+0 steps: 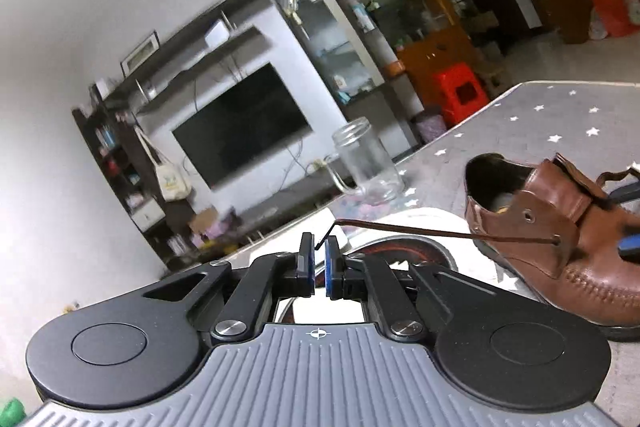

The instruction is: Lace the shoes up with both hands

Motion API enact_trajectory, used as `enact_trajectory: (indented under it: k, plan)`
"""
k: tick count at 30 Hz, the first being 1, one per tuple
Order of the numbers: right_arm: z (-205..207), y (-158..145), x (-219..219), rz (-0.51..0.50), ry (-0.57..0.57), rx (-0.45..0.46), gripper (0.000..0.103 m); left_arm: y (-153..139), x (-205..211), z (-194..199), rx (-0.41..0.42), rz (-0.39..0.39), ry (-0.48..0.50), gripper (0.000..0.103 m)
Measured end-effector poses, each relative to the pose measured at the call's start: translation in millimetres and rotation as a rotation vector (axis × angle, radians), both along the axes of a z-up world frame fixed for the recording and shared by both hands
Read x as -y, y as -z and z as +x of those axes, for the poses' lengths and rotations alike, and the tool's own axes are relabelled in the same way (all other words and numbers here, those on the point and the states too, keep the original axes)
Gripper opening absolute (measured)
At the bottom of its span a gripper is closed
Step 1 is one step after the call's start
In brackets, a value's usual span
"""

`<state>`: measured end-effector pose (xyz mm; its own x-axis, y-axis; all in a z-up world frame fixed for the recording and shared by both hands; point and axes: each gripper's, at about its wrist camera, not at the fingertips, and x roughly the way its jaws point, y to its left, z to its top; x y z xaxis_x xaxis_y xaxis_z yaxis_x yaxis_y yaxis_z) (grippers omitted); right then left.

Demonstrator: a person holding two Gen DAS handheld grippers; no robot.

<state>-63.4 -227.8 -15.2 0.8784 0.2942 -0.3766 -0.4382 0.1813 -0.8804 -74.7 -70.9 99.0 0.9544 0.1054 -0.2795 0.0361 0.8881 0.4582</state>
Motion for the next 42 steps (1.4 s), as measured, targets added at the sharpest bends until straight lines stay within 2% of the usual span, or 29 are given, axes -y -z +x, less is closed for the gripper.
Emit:
enact_trajectory:
  k: [5, 8, 9, 12, 14, 17, 19, 23, 26, 27, 31, 33, 37, 38, 40, 42]
  plan:
    - [-6, -1, 1, 0.034, 0.019, -0.007, 0.03, 1, -23, 5, -0.085, -0.068, -0.031, 0.003]
    - [-6, -3, 4, 0.069, 0.031, -0.015, 0.032, 7, -37, 3, -0.162, -0.146, -0.02, 0.005]
    - [-6, -4, 4, 0.083, 0.037, -0.015, 0.033, 11, -39, 2, -0.185, -0.147, -0.015, 0.009]
    - [-6, -7, 7, 0.108, 0.047, -0.004, 0.042, 23, -41, 0, -0.214, -0.12, -0.031, 0.032]
    - [-6, -11, 9, 0.131, 0.052, -0.009, 0.052, 31, -44, -3, -0.228, -0.125, -0.044, 0.033]
    - [-4, -22, 16, 0.204, 0.078, -0.052, 0.053, 37, -50, -8, -0.244, -0.135, -0.056, 0.039]
    - [-1, -30, 26, 0.263, 0.108, -0.109, 0.053, 41, -52, -12, -0.252, -0.133, -0.058, 0.046]
    - [7, -39, 54, 0.341, 0.166, -0.251, 0.053, 49, -53, -19, -0.264, -0.133, -0.056, 0.05]
    - [15, -42, 71, 0.364, 0.204, -0.34, 0.053, 53, -52, -18, -0.268, -0.138, -0.056, 0.052]
    - [20, -43, 80, 0.373, 0.209, -0.395, 0.052, 54, -51, -18, -0.27, -0.14, -0.057, 0.053]
    - [37, -44, 92, 0.372, 0.186, -0.55, 0.052, 58, -48, -17, -0.28, -0.141, -0.066, 0.054]
    - [47, -45, 94, 0.371, 0.161, -0.615, 0.048, 59, -47, -17, -0.283, -0.137, -0.07, 0.054]
    - [66, -40, 95, 0.345, 0.116, -0.696, 0.047, 62, -44, -15, -0.293, -0.13, -0.077, 0.055]
    - [72, -39, 95, 0.344, 0.113, -0.724, 0.043, 62, -44, -15, -0.296, -0.128, -0.079, 0.055]
    - [84, -38, 99, 0.374, 0.11, -0.807, 0.039, 63, -43, -13, -0.301, -0.127, -0.085, 0.055]
    - [95, -39, 106, 0.411, 0.118, -0.873, 0.039, 64, -41, -10, -0.31, -0.126, -0.091, 0.055]
